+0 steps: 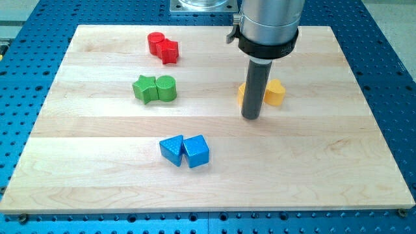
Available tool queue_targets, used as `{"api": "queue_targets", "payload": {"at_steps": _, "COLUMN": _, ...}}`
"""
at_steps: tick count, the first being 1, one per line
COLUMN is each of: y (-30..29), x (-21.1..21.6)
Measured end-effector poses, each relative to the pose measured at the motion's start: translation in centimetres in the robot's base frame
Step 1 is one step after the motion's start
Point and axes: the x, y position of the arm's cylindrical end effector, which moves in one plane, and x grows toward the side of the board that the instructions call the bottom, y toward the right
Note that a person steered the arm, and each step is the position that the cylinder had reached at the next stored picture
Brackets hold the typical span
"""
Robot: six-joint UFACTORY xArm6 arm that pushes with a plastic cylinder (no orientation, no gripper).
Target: Push the yellow hexagon into the yellow heart
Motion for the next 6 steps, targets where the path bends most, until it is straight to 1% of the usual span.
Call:
{"api": "queue_targets", "payload": {"at_steps": 1, "y": -3.6, "x": 0.0}}
{"api": "queue_targets", "payload": {"at_steps": 2, "y": -5.3, "x": 0.0}}
{"api": "queue_targets", "payload": {"at_steps": 3, "y": -4.0, "x": -1.3}}
{"api": "queue_targets", "payload": {"at_steps": 4, "y": -0.6, "x": -5.8}}
{"api": "queue_targets", "payload": {"at_steps": 6, "y": 0.3, "x": -6.4}}
